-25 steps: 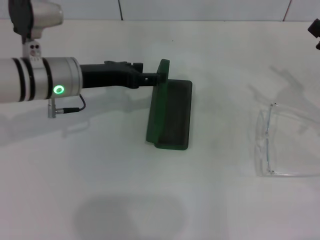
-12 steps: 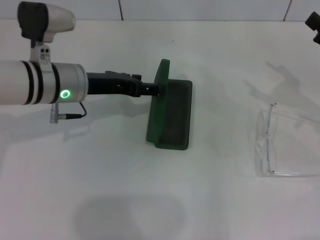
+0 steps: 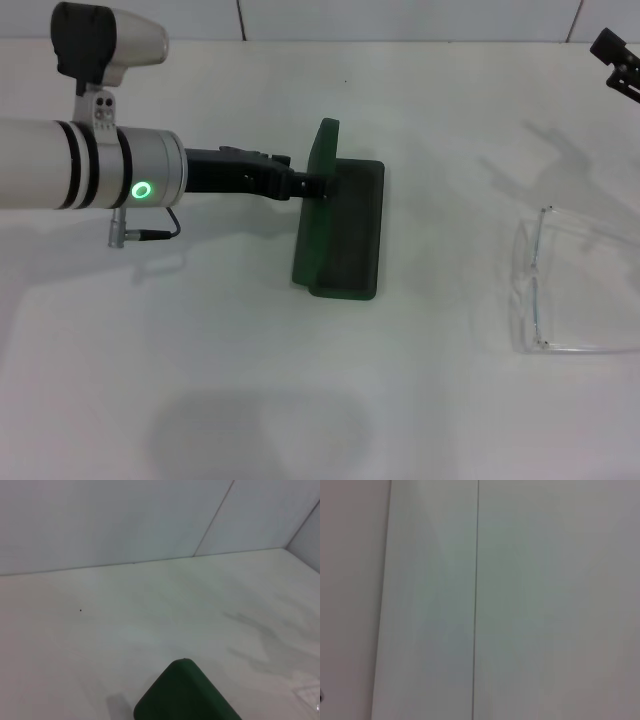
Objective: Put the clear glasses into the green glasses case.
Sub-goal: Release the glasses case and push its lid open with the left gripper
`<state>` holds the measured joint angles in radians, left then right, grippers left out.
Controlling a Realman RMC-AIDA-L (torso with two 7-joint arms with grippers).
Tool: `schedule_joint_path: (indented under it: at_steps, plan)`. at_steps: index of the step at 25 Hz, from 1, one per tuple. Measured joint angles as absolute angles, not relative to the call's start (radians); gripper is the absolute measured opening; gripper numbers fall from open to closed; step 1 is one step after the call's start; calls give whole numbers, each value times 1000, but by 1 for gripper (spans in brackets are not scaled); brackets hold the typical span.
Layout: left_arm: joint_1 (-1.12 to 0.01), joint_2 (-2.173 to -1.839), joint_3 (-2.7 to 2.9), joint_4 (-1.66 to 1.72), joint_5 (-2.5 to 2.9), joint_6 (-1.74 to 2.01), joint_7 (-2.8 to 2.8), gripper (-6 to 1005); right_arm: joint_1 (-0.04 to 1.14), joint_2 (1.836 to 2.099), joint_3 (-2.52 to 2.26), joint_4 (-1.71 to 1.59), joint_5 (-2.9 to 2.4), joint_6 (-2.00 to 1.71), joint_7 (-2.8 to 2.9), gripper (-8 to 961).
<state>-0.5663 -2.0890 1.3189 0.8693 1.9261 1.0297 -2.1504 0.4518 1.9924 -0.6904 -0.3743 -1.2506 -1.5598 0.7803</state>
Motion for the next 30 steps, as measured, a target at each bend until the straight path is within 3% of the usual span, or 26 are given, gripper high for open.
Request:
schedule_joint_path:
  at_steps: [27, 30]
  plan:
    - [-593, -2089, 1394, 867, 1979, 989, -2233, 801, 450, 1997, -707, -374, -1250, -1559, 779, 868]
    - [-595, -2089, 1390, 868, 1975, 989, -2233, 680, 447, 1996, -713, -374, -1250, -1558, 779, 868]
